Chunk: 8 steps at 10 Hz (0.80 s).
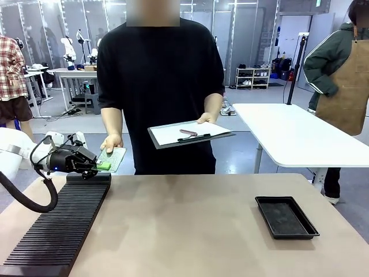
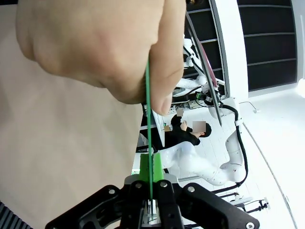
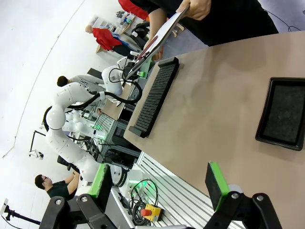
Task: Inspect the PCB.
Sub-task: Release the Blank PCB you were holding.
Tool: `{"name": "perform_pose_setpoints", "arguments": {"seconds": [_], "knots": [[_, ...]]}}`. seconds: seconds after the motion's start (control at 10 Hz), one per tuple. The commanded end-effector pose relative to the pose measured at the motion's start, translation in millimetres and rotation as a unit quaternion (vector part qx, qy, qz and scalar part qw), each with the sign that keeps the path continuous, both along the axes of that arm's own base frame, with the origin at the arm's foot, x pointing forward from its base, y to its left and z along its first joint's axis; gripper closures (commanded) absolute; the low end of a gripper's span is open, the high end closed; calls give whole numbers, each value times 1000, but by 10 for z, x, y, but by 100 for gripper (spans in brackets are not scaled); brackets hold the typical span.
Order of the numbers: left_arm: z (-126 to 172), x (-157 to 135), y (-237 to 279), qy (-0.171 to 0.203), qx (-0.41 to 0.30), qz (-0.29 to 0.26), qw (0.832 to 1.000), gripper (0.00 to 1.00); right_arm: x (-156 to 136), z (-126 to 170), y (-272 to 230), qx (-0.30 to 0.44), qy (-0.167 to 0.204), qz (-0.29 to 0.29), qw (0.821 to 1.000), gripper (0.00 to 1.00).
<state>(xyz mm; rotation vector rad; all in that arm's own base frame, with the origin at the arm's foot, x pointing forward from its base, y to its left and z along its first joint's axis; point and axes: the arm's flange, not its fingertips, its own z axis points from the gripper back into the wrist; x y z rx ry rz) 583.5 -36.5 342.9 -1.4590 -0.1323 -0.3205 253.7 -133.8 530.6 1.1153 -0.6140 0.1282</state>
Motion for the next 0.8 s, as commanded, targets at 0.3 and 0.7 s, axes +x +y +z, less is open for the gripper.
{"name": "perform_pose_setpoints", "arguments": {"seconds": [0.3, 0.7], "knots": [[38, -16, 13, -3, 5, -3, 1000, 97, 15, 17, -5, 0, -10, 2, 1000, 0], [37, -7, 9, -4, -1, -14, 1000, 63, 15, 17, -5, 0, -10, 2, 1000, 0]]}}
